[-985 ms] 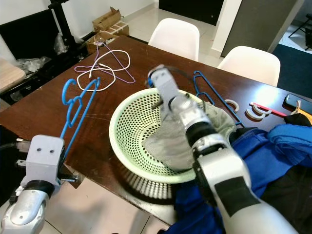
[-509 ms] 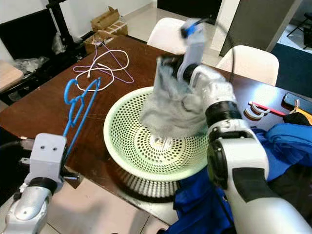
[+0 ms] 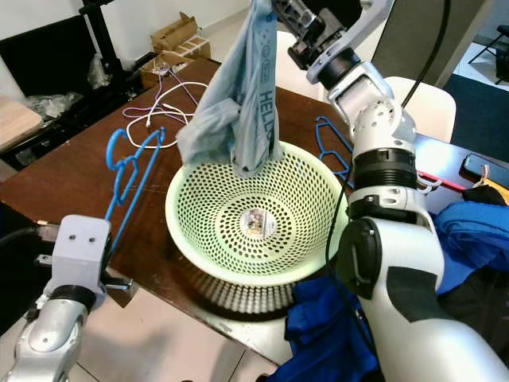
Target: Hang hanger
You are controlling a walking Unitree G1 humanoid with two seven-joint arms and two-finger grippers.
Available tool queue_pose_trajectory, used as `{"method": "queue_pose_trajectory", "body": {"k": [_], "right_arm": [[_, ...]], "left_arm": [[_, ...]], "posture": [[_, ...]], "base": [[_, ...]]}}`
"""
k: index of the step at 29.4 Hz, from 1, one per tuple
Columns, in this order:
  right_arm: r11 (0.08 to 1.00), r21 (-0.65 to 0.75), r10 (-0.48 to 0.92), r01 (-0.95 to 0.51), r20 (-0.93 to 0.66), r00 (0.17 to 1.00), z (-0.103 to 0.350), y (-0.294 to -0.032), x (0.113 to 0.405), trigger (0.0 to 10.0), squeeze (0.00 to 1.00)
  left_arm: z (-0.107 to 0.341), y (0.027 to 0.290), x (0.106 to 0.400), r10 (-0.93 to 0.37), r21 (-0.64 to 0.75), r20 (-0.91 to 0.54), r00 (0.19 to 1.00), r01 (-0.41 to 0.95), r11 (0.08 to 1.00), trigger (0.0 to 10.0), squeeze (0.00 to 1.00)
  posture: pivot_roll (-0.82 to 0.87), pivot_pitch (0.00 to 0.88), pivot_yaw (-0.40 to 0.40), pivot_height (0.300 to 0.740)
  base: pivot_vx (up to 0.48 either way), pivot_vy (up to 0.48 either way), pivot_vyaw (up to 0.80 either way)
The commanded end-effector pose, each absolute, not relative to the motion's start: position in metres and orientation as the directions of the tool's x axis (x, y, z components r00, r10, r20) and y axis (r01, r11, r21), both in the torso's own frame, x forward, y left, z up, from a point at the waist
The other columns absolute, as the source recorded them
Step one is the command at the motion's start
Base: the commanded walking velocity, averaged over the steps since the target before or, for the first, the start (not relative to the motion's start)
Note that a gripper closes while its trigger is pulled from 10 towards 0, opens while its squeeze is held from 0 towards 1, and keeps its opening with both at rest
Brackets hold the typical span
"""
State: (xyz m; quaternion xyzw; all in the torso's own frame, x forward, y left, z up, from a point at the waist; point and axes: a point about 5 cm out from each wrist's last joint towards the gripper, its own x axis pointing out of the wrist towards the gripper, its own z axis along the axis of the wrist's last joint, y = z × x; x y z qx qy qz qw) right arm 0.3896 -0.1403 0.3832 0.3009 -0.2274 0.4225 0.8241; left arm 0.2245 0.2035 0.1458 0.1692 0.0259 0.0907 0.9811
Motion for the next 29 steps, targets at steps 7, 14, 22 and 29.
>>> {"method": "queue_pose_trajectory", "body": {"k": [7,14,22,29], "right_arm": [[0.522,0.114,0.736,-0.845,0.441,0.514,0.365,-0.109,0.385,0.0,0.00],[0.529,-0.010,0.791,-0.849,0.370,0.488,0.364,-0.093,0.381,0.0,0.00],[0.382,0.246,0.633,-0.891,0.633,0.446,0.410,-0.110,0.379,0.0,0.00],[0.376,0.269,0.644,-0.887,0.612,0.459,0.408,-0.108,0.380,0.0,0.00]], "left_arm": [[0.138,0.203,0.228,0.186,0.322,-0.034,0.982,-0.166,0.932,10.0,0.00],[0.137,0.203,0.230,0.185,0.324,-0.031,0.982,-0.166,0.931,10.0,0.00],[0.136,0.203,0.233,0.183,0.321,-0.027,0.983,-0.165,0.933,10.0,0.00],[0.136,0.204,0.234,0.185,0.319,-0.024,0.982,-0.168,0.933,10.0,0.00]], "posture": [[0.19,0.045,-0.090,0.740],[0.18,0.037,-0.084,0.740],[0.18,0.038,-0.094,0.740],[0.18,0.034,-0.097,0.740]], "base": [[0.000,0.000,0.00],[0.000,0.000,0.00],[0.000,0.000,0.00],[0.000,0.000,0.00]]}}
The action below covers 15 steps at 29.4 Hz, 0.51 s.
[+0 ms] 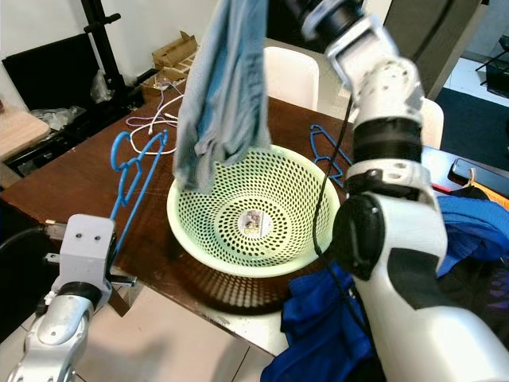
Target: Hang hanger
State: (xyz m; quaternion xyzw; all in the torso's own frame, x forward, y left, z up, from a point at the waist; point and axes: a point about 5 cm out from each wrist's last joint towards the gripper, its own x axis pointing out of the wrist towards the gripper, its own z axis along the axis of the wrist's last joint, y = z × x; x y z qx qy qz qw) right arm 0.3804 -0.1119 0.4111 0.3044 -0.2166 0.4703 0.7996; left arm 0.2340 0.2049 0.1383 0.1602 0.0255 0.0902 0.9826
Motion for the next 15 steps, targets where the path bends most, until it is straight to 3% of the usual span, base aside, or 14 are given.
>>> {"method": "queue_pose_trajectory", "body": {"k": [1,15], "right_arm": [[0.376,0.269,0.644,-0.887,0.612,0.459,0.4084,-0.1084,0.3800,0.0,0.00],[0.320,0.199,0.689,-0.926,0.622,0.371,0.4065,-0.1062,0.3707,0.0,0.00]], "left_arm": [[0.1355,0.2038,0.2338,0.185,0.319,-0.024,0.982,-0.168,0.933,10.0,0.00],[0.1345,0.2051,0.2353,0.184,0.322,-0.022,0.983,-0.167,0.932,10.0,0.00]], "posture": [[0.18,0.034,-0.097,0.740],[0.18,0.029,-0.089,0.740]], "base": [[0.000,0.000,0.00],[0.000,0.000,0.00]]}}
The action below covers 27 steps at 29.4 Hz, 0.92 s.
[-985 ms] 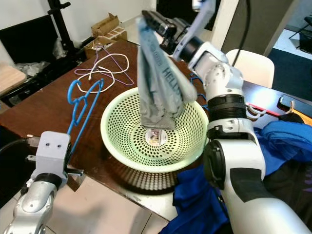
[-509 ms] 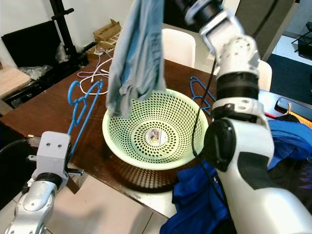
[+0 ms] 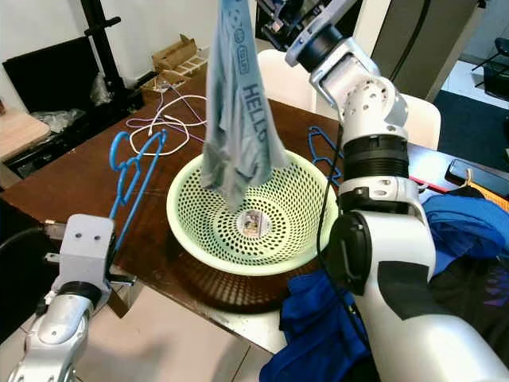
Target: Hang hanger
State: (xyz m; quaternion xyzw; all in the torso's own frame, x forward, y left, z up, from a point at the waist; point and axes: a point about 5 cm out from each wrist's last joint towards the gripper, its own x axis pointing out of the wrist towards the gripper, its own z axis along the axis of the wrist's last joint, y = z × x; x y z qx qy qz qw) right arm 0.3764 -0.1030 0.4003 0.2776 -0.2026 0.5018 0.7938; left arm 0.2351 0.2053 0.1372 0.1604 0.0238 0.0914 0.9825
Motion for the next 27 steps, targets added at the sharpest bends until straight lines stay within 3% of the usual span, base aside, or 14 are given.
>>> {"method": "queue_pose_trajectory", "body": {"k": [1,4,9,11,12,14,15,17,20,27], "right_arm": [[0.320,0.199,0.689,-0.926,0.622,0.371,0.406,-0.106,0.371,0.0,0.00],[0.283,0.094,0.769,-0.954,0.573,0.284,0.399,-0.098,0.362,0.0,0.00],[0.246,0.019,0.820,-0.969,0.529,0.218,0.392,-0.090,0.354,0.0,0.00],[0.068,-0.152,0.946,-0.986,0.323,0.016,0.358,-0.074,0.324,0.0,0.00],[0.068,-0.152,0.946,-0.986,0.323,0.016,0.358,-0.074,0.324,0.0,0.00],[-0.120,-0.217,0.988,-0.969,0.072,-0.138,0.315,-0.066,0.297,0.0,0.00],[-0.120,-0.217,0.988,-0.969,0.072,-0.138,0.315,-0.066,0.297,0.0,0.00],[-0.191,-0.206,0.973,-0.960,-0.172,-0.156,0.273,-0.072,0.288,0.0,0.00],[-0.206,-0.200,0.943,-0.958,-0.301,-0.140,0.252,-0.078,0.286,0.0,0.00],[-0.167,-0.226,0.921,-0.960,-0.383,-0.071,0.237,-0.086,0.289,0.2,0.00]], "left_arm": [[0.135,0.205,0.235,0.184,0.322,-0.022,0.983,-0.167,0.932,10.0,0.00],[0.134,0.205,0.235,0.185,0.323,-0.022,0.983,-0.168,0.932,10.0,0.00],[0.134,0.206,0.235,0.185,0.323,-0.022,0.983,-0.168,0.932,10.0,0.00],[0.133,0.206,0.235,0.184,0.323,-0.023,0.983,-0.167,0.932,10.0,0.00],[0.133,0.206,0.235,0.184,0.323,-0.023,0.983,-0.167,0.932,10.0,0.00],[0.133,0.205,0.235,0.184,0.322,-0.023,0.983,-0.167,0.932,10.0,0.00],[0.133,0.205,0.235,0.184,0.322,-0.023,0.983,-0.167,0.932,10.0,0.00],[0.133,0.205,0.235,0.183,0.320,-0.023,0.983,-0.166,0.933,10.0,0.00],[0.133,0.205,0.236,0.183,0.320,-0.024,0.983,-0.166,0.933,10.0,0.00],[0.132,0.205,0.237,0.179,0.322,-0.024,0.984,-0.162,0.933,10.0,0.00]], "posture": [[0.18,0.029,-0.089,0.740],[0.18,0.028,-0.089,0.740],[0.18,0.027,-0.089,0.740],[0.18,0.030,-0.089,0.740],[0.18,0.030,-0.089,0.740],[0.18,0.032,-0.087,0.740],[0.18,0.032,-0.087,0.740],[0.17,0.033,-0.086,0.740],[0.17,0.034,-0.084,0.740],[0.16,0.030,-0.082,0.740]], "base": [[0.000,0.000,0.00],[0.000,0.000,0.00],[0.000,0.000,0.00],[0.000,0.000,0.00],[0.000,0.000,0.00],[0.000,0.000,0.00],[0.000,0.000,0.00],[0.000,0.000,0.00],[0.000,0.000,0.00],[0.000,0.000,0.00]]}}
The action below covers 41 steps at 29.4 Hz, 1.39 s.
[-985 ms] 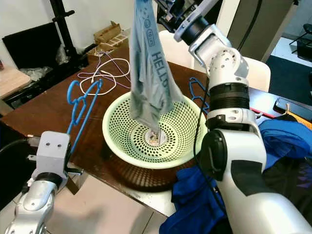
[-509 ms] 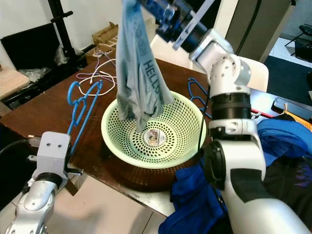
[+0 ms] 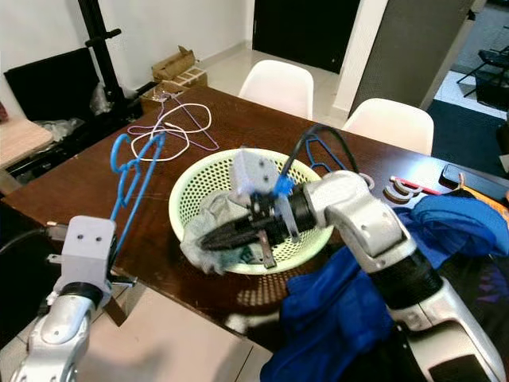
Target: Hang hanger
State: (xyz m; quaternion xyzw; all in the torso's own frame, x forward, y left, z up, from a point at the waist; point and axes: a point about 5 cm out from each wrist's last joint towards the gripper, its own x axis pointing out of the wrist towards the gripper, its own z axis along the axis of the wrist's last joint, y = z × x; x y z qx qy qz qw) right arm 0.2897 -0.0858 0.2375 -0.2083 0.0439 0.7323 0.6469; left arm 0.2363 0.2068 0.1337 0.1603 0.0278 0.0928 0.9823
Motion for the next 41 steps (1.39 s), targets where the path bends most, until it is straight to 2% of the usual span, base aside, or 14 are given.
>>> {"method": "queue_pose_trajectory", "body": {"k": [1,2,3,5,6,8,11,20,21,26,27,29,30,41], "right_arm": [[-0.167,-0.226,0.921,-0.960,-0.383,-0.071,0.237,-0.086,0.289,0.2,0.00],[-0.175,-0.227,0.914,-0.958,-0.399,-0.072,0.236,-0.087,0.285,1.6,0.00],[-0.190,-0.225,0.901,-0.956,-0.426,-0.079,0.233,-0.088,0.282,7.9,0.00],[-0.206,-0.215,0.886,-0.955,-0.455,-0.089,0.228,-0.089,0.278,10.0,0.00],[-0.206,-0.215,0.886,-0.955,-0.455,-0.089,0.228,-0.089,0.278,10.0,0.00],[-0.243,-0.186,0.863,-0.952,-0.490,-0.124,0.224,-0.092,0.271,10.0,0.73],[-0.278,-0.172,0.858,-0.945,-0.486,-0.164,0.226,-0.094,0.265,10.0,1.00],[-0.316,-0.190,0.944,-0.930,-0.160,-0.288,0.271,-0.092,0.258,10.0,1.00],[-0.176,-0.182,0.983,-0.967,0.015,-0.182,0.290,-0.087,0.277,10.0,1.00],[0.109,-0.177,0.984,-0.978,-0.123,0.131,0.269,-0.073,0.313,10.0,1.00],[0.220,-0.188,0.937,-0.957,-0.231,0.261,0.254,-0.071,0.327,10.0,0.34],[0.282,-0.204,0.895,-0.937,-0.297,0.334,0.244,-0.071,0.334,10.0,0.34],[0.337,-0.209,0.851,-0.918,-0.350,0.392,0.236,-0.071,0.339,10.0,0.00],[0.564,-0.204,0.642,-0.800,-0.501,0.580,0.208,-0.074,0.358,10.0,0.00]], "left_arm": [[0.132,0.205,0.237,0.179,0.322,-0.024,0.984,-0.162,0.933,10.0,0.00],[0.132,0.205,0.237,0.179,0.323,-0.024,0.984,-0.162,0.933,10.0,0.00],[0.132,0.205,0.237,0.179,0.323,-0.024,0.984,-0.162,0.933,10.0,0.00],[0.132,0.205,0.237,0.179,0.323,-0.024,0.984,-0.162,0.933,10.0,0.00],[0.132,0.205,0.237,0.179,0.323,-0.024,0.984,-0.162,0.933,10.0,0.00],[0.132,0.205,0.237,0.179,0.322,-0.024,0.983,-0.162,0.933,10.0,0.00],[0.132,0.205,0.237,0.179,0.322,-0.023,0.983,-0.163,0.933,10.0,0.00],[0.131,0.205,0.237,0.178,0.320,-0.024,0.984,-0.161,0.933,10.0,0.00],[0.131,0.204,0.237,0.177,0.321,-0.023,0.984,-0.161,0.933,10.0,0.00],[0.131,0.203,0.237,0.178,0.320,-0.022,0.984,-0.162,0.934,10.0,0.00],[0.131,0.203,0.237,0.178,0.319,-0.021,0.984,-0.162,0.934,10.0,0.00],[0.132,0.203,0.237,0.179,0.318,-0.021,0.984,-0.163,0.934,10.0,0.00],[0.132,0.203,0.237,0.179,0.318,-0.020,0.984,-0.163,0.934,10.0,0.00],[0.133,0.203,0.237,0.178,0.316,-0.019,0.984,-0.163,0.935,10.0,0.00]], "posture": [[0.16,0.030,-0.082,0.740],[0.16,0.030,-0.082,0.740],[0.17,0.030,-0.083,0.740],[0.17,0.028,-0.084,0.740],[0.17,0.028,-0.084,0.740],[0.16,0.026,-0.085,0.740],[0.16,0.026,-0.085,0.740],[0.16,0.019,-0.090,0.740],[0.16,0.019,-0.090,0.740],[0.17,0.021,-0.092,0.740],[0.17,0.025,-0.092,0.740],[0.17,0.025,-0.092,0.740],[0.17,0.028,-0.092,0.740],[0.16,0.033,-0.091,0.740]], "base": [[0.000,0.000,0.00],[0.000,0.000,0.00],[0.000,0.000,0.00],[0.000,0.000,0.00],[0.000,0.000,0.00],[0.000,0.000,0.00],[0.000,0.000,0.00],[0.000,0.000,0.00],[0.000,0.000,0.00],[0.000,0.000,0.00],[0.000,0.000,0.00],[0.000,0.000,0.00],[0.000,0.000,0.00],[0.000,0.000,0.00]]}}
